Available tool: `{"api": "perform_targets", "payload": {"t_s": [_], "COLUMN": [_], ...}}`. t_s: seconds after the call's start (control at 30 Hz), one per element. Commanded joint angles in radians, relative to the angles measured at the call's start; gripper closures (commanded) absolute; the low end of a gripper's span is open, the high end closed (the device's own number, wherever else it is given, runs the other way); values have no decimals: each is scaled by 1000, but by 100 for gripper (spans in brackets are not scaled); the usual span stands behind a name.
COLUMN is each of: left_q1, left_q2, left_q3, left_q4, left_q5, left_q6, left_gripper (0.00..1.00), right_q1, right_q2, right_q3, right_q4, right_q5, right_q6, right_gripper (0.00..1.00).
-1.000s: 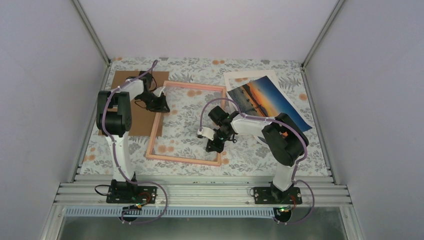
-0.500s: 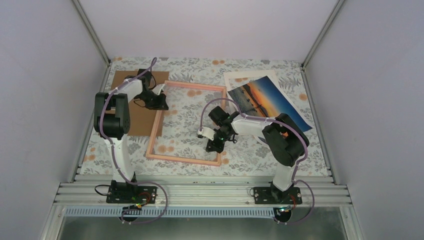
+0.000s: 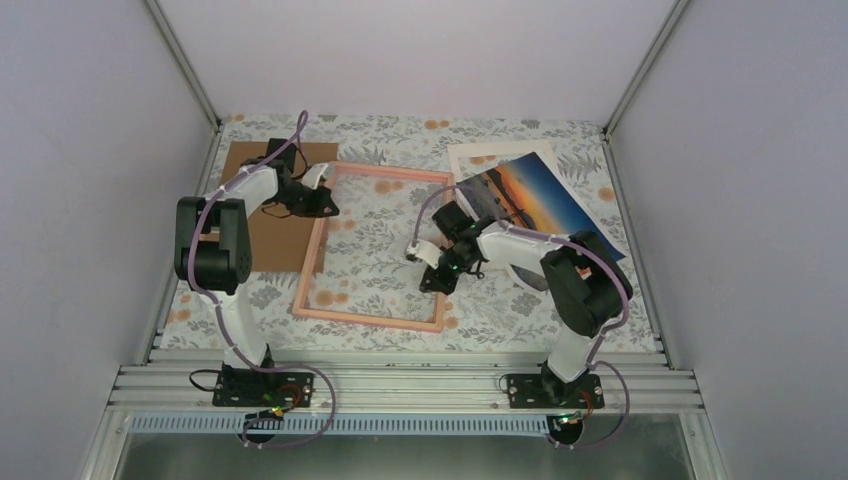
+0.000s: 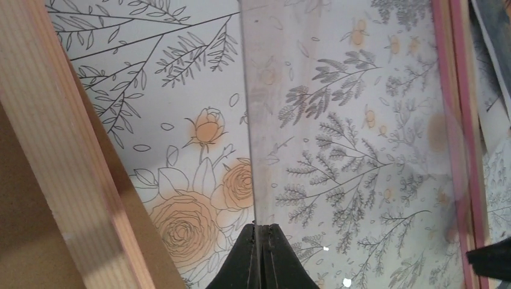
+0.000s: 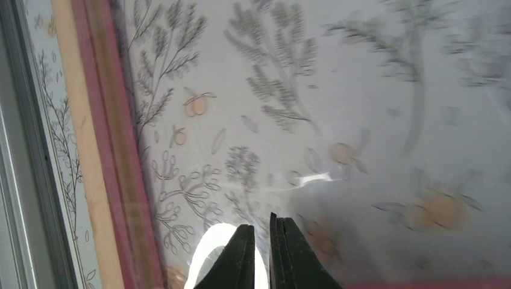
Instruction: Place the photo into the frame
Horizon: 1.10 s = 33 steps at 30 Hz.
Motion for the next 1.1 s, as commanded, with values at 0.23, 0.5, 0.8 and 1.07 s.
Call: {"api": "perform_targets", "payload": {"t_s": [0.23,0.5,0.8,1.07], "left_q1": [4,12,21,20], "left_q2": [-138,-206,-241,-180], "left_q3": [-142,-229,-294,-277], "left_q4": [200,299,361,312], "left_q5": [126,187,211,160], "left_q6": [51,78,83,63], "left_gripper": [98,98,98,98], "right_q1": [-224,-319,-349,-351], "right_q2": [-111,-94,-81,-79], "right_q3": [-6,-22,-22,-17], "right_q4": [-29,-10,-3,-3], "right_q5": [-137,-178,-184,-178], "right_q6": [32,74,83,82], "right_gripper": [88,88,88,87]}}
